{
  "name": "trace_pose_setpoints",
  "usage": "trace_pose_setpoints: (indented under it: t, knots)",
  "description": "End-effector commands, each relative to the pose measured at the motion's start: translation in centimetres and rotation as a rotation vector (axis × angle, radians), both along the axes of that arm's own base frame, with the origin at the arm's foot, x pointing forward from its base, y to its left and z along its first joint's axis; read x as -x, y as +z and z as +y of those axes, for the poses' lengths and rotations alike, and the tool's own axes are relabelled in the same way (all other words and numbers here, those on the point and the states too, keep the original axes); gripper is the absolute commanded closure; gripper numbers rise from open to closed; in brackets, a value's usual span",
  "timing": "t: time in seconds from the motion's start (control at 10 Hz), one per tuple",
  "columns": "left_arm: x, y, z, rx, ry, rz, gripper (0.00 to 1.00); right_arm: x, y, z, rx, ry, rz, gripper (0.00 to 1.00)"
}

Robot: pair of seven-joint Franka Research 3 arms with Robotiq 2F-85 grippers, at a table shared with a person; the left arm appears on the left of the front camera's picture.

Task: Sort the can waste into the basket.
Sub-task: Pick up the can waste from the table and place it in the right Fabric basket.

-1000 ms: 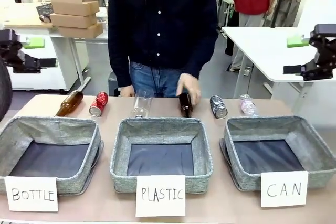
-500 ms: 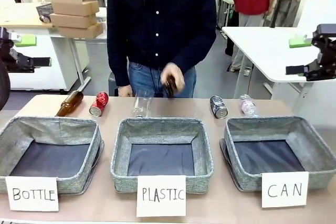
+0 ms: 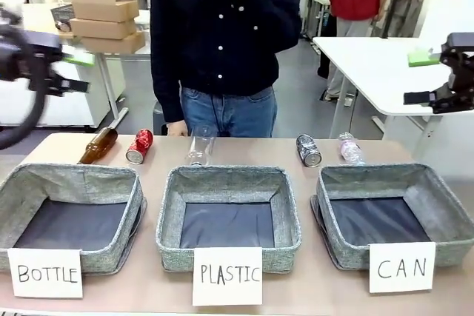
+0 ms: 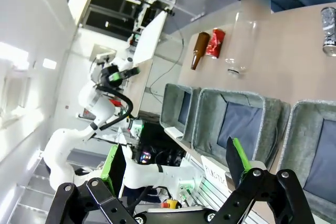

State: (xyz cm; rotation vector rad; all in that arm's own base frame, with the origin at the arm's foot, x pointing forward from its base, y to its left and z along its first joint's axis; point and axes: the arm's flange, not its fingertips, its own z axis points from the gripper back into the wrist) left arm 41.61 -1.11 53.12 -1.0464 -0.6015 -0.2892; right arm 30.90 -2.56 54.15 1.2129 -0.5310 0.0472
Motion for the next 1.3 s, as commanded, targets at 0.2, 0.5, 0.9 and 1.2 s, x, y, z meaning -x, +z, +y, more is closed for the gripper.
trace_pose_setpoints:
  t: [0.2, 0.5, 0.9, 1.2]
  knots:
    - [-2.3, 0.0, -2.0, -0.078, 0.028, 0.020, 0.00, -0.5, 0.1, 0.2, -0.017, 0.006, -0.038, 0.00]
    - [14.8, 5.7, 6.6, 0.199, -0.512, -0.291, 0.00, -0.5, 0.1, 0.2, -0.017, 0.006, -0.038, 0.00]
    - [27.7, 2.3, 8.7, 0.171, -0.323, -0.652, 0.00, -0.5, 0.1, 0.2, -0.017, 0.006, -0.038, 0.00]
    - [26.1, 5.1, 7.7, 0.138, -0.512, -0.575, 0.00, -0.5, 0.1, 0.2, -0.017, 0.006, -0.038, 0.00]
